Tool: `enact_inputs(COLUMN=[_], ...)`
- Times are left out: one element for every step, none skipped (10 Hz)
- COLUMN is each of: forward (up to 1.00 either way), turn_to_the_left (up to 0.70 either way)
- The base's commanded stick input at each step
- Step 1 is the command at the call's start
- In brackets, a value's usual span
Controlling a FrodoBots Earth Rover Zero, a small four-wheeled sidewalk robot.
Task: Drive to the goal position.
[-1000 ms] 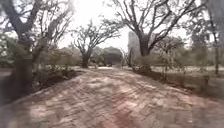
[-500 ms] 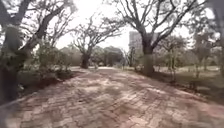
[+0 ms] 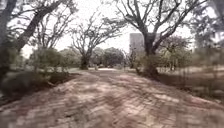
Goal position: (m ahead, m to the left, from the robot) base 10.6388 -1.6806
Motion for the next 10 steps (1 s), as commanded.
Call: enact_inputs(forward=[0.85, 0.85, 0.85, 0.85, 0.85, 0.85, 0.85, 0.85, 0.85, 0.85], turn_to_the_left=[0.0, 0.0, 0.0, 0.0, 0.0, 0.0, 0.0, 0.0, 0.0, 0.0])
